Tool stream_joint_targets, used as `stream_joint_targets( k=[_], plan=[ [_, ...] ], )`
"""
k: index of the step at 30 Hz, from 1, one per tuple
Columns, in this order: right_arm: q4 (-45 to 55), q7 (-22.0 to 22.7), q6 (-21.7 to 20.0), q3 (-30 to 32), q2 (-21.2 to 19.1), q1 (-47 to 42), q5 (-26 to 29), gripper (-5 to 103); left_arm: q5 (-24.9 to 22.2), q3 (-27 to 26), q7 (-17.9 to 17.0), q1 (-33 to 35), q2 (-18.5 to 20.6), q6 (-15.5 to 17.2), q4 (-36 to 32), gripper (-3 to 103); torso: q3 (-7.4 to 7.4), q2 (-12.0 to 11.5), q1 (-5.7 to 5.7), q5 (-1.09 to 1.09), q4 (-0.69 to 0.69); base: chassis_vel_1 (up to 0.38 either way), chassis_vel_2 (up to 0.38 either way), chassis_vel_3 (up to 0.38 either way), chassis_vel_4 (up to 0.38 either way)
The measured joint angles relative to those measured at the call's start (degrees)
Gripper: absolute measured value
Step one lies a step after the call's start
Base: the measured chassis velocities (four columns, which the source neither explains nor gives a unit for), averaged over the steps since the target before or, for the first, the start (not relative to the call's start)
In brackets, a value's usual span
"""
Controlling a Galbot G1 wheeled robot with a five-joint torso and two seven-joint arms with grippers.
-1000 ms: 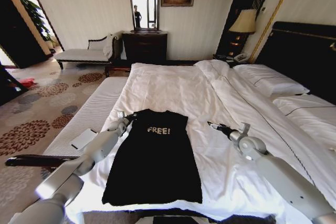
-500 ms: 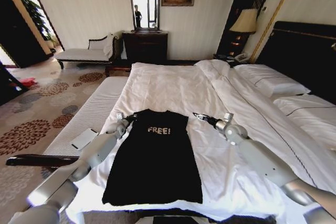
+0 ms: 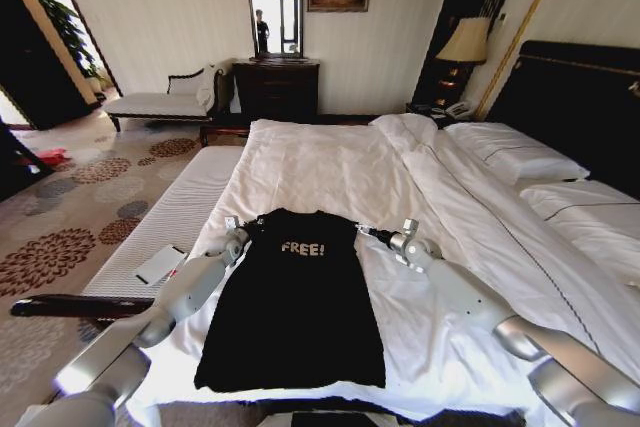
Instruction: Fold the clothes on the bed.
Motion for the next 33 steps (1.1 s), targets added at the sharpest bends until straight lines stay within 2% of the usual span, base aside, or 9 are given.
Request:
stream_joint_targets(
  k=[18,25,26,28,29,32,33],
  plan=[
    [-7.5,-0.7,0.1,-3.6,5.7,5.2,-3.0,100,-1.2,-2.4,-0.2,2.2,0.4,0.4,-1.0,0,0.0,0.0,0.0,0.01,0.02,0.0,0.0,0.0,0.0],
    [-9.4,-1.3,0.5,-3.9,5.9,5.4,-3.9,100,-1.2,-2.6,-0.1,2.8,0.4,0.5,-1.4,0,0.0,0.0,0.0,0.01,-0.01,0.0,0.0,0.0,0.0],
    [-9.4,-1.4,0.5,-3.9,5.9,5.4,-4.0,103,-1.1,-2.6,-0.1,2.9,0.4,0.5,-1.4,0,0.0,0.0,0.0,0.01,-0.01,0.0,0.0,0.0,0.0],
    [-9.6,-1.7,0.5,-3.9,6.0,5.4,-4.1,94,-1.1,-2.5,-0.1,2.9,0.3,0.5,-1.4,0,0.0,0.0,0.0,0.01,0.0,0.0,0.0,0.0,0.0],
    [-9.6,-1.7,0.5,-3.9,6.0,5.4,-4.1,94,-1.1,-2.5,-0.1,2.9,0.3,0.5,-1.4,0,0.0,0.0,0.0,0.01,0.0,0.0,0.0,0.0,0.0],
    [-9.7,-2.2,0.7,-3.9,6.3,5.3,-4.3,79,-0.9,-2.5,-0.1,2.7,0.1,0.5,-1.2,0,0.0,0.0,0.0,0.01,0.01,0.0,0.0,0.0,0.0],
    [-9.7,-2.2,0.7,-3.9,6.3,5.3,-4.3,79,-0.9,-2.5,-0.1,2.7,0.1,0.5,-1.2,0,0.0,0.0,0.0,0.01,0.01,0.0,0.0,0.0,0.0]
  ],
)
